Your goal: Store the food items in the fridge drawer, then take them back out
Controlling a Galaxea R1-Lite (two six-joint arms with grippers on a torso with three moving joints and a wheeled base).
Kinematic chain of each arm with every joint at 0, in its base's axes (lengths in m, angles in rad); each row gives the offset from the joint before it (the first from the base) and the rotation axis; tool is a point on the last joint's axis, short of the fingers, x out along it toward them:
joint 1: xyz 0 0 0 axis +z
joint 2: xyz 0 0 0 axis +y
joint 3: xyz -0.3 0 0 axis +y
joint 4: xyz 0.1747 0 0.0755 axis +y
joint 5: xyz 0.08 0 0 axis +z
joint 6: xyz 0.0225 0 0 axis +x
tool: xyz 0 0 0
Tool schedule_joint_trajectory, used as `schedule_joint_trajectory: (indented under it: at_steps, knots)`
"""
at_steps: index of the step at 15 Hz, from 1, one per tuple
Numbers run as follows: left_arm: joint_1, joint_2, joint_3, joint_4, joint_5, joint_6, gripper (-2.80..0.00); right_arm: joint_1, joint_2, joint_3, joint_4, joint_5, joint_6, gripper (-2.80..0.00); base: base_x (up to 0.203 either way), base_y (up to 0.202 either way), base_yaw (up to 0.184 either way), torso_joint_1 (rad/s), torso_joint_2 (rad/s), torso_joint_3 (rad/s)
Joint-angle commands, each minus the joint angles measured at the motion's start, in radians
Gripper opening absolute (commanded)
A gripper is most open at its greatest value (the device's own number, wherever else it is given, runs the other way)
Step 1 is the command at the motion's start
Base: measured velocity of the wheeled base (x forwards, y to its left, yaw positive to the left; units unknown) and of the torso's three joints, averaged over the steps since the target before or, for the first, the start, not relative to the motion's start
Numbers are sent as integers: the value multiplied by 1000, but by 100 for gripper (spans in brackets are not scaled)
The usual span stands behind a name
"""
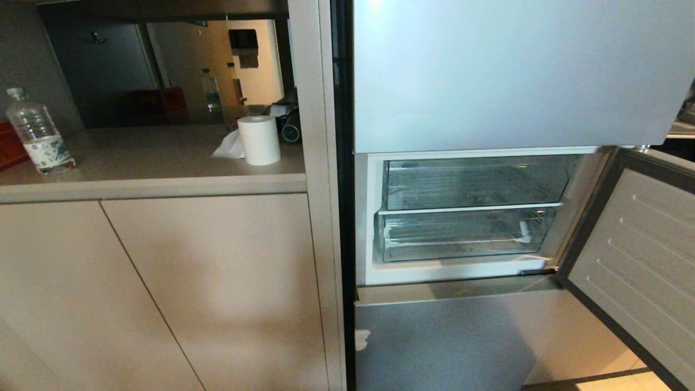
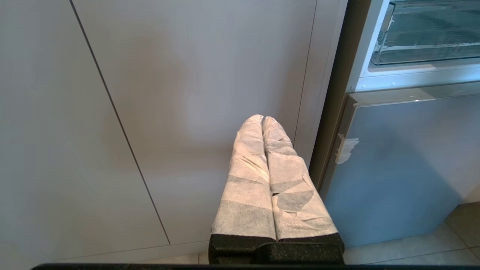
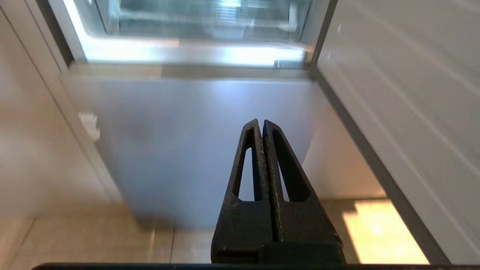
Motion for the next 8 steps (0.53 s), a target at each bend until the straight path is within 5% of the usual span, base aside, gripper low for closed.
schedule_joint_trajectory:
  at_steps: [1,8]
  knots:
    - [0,0,2,0,0,0,-280,-8,-76,5,6,-1,20,-280,0,0,0,0,0,0]
    - [-2,2,2,0,0,0,-280,-10,-77,5,10,-3,24,-280,0,0,0,0,0,0]
